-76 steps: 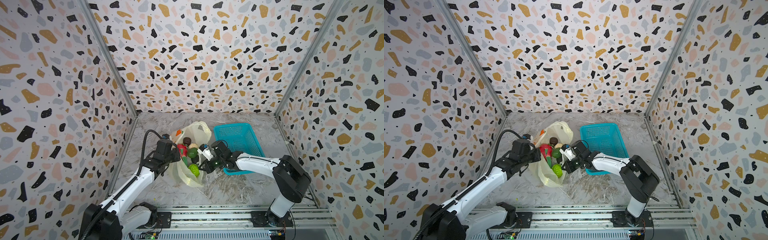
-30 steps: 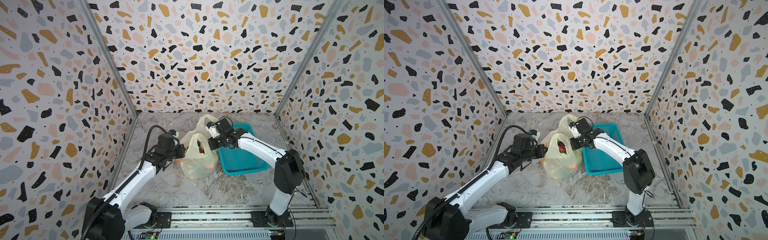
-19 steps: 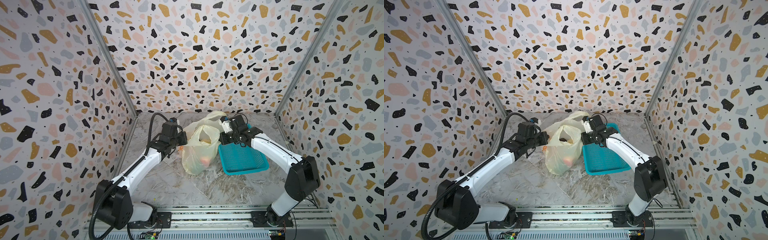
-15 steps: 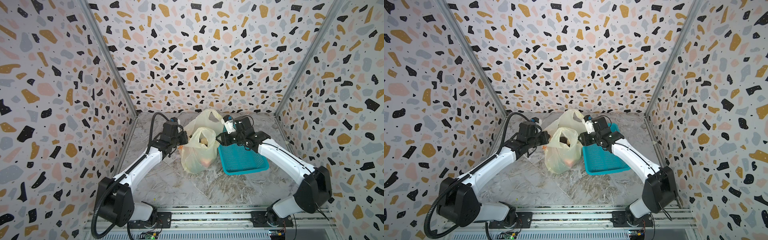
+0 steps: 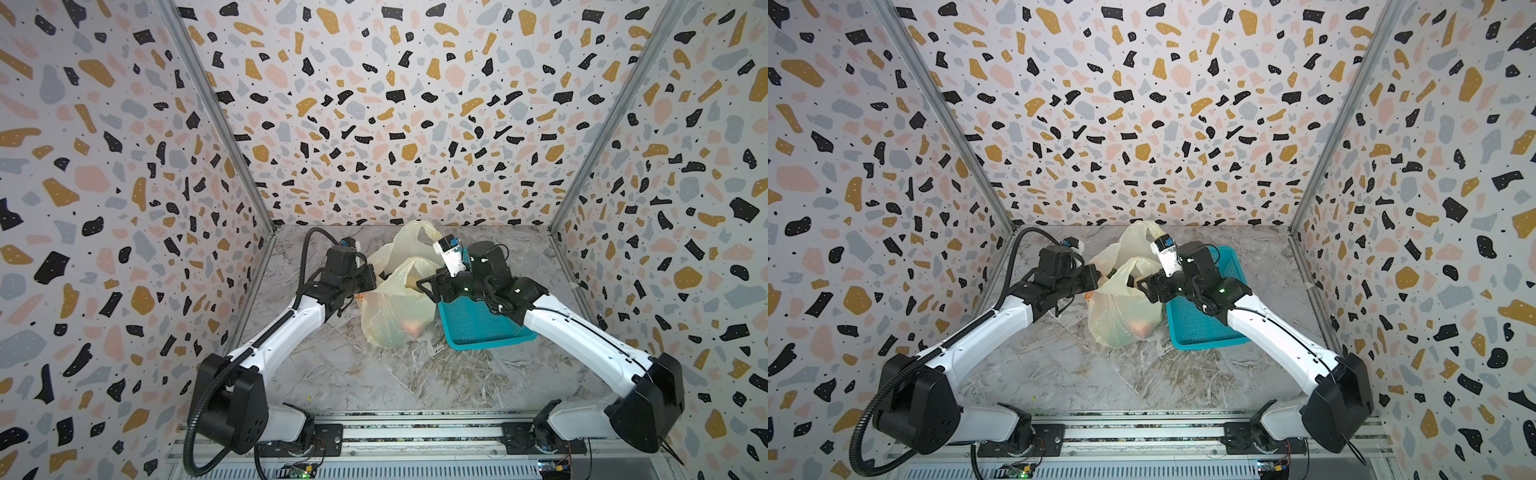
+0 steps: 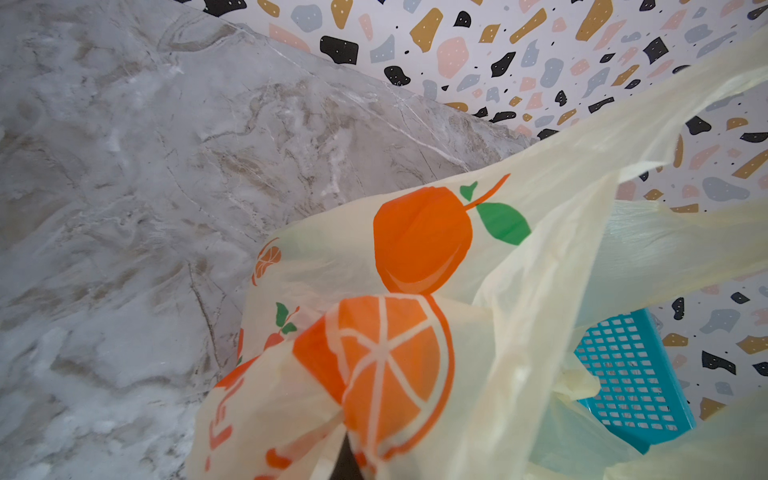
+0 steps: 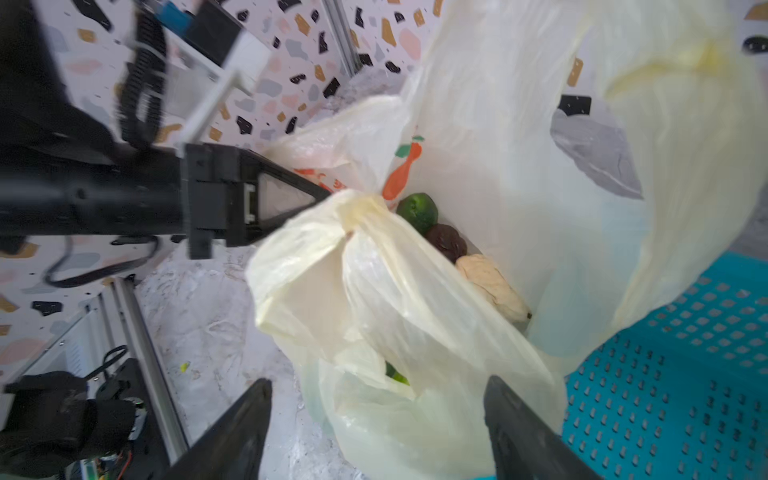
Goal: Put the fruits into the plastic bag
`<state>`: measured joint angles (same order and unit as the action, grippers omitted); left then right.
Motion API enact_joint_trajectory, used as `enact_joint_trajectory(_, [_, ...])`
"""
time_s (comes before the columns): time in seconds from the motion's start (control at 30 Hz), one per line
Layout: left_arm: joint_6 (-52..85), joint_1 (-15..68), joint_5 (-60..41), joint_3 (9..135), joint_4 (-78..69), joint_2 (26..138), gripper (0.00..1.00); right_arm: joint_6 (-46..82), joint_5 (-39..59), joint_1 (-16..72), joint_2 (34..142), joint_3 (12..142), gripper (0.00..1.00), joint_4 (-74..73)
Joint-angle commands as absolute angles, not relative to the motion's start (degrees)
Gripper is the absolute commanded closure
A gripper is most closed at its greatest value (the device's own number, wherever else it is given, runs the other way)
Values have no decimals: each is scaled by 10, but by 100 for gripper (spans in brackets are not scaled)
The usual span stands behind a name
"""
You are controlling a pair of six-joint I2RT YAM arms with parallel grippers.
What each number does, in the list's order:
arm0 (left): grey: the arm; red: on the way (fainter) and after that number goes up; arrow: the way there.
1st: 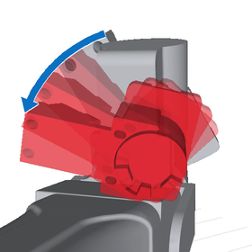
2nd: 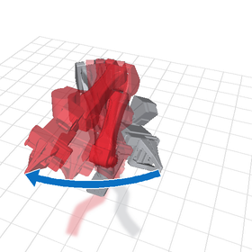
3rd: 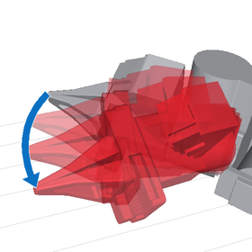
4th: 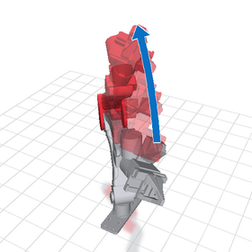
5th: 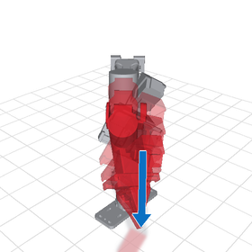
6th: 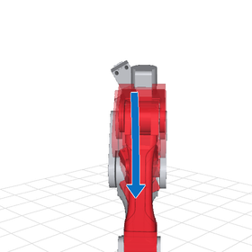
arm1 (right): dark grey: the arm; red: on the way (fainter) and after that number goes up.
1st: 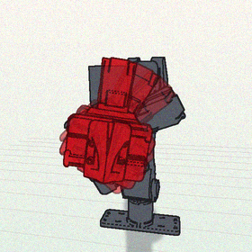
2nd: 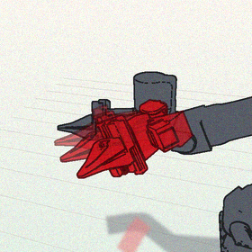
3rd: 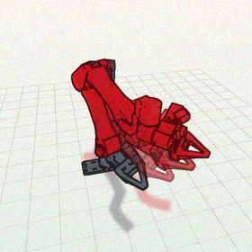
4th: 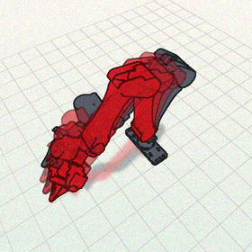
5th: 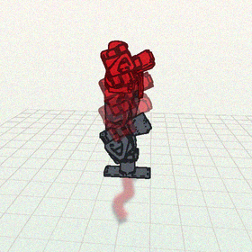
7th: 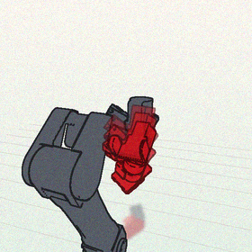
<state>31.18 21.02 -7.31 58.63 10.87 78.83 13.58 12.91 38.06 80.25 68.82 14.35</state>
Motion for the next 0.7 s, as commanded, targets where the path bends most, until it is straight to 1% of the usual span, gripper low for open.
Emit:
enact_joint_trajectory(0.0, [314, 210, -79, 581, 89, 769, 100, 122, 64, 378, 824, 725, 19, 150])
enact_joint_trajectory(0.03, [313, 211, -79, 581, 88, 767, 100, 118, 59, 378, 835, 731, 20, 145])
enact_joint_trajectory(0.07, [312, 211, -80, 580, 89, 764, 100, 118, 56, 379, 847, 739, 23, 140])
enact_joint_trajectory(0.1, [312, 210, -82, 579, 88, 763, 100, 117, 54, 377, 856, 745, 32, 136])
enact_joint_trajectory(0.17, [302, 210, -98, 576, 80, 755, 100, 118, 54, 374, 876, 760, 64, 127])
enact_joint_trajectory(0.23, [296, 211, -104, 576, 78, 746, 100, 121, 54, 369, 889, 775, 85, 124])
enact_joint_trajectory(0.3, [291, 210, -107, 577, 76, 731, 100, 121, 55, 363, 899, 792, 98, 126])
enact_joint_trajectory(0.33, [292, 210, -107, 578, 75, 721, 97, 122, 54, 361, 904, 800, 100, 126])
enact_joint_trajectory(0.37, [292, 211, -107, 580, 76, 714, 82, 122, 55, 358, 906, 805, 100, 125])
enact_joint_trajectory(0.47, [294, 210, -105, 592, 85, 687, 42, 121, 61, 343, 918, 823, 100, 128])
enact_joint_trajectory(0.53, [297, 210, -107, 606, 91, 669, 23, 122, 60, 329, 927, 838, 100, 133])
enact_joint_trajectory(0.6, [297, 211, -108, 618, 94, 651, 12, 127, 59, 315, 932, 844, 100, 131])
enact_joint_trajectory(0.67, [301, 210, -93, 626, 96, 634, 9, 134, 58, 301, 936, 847, 100, 127])
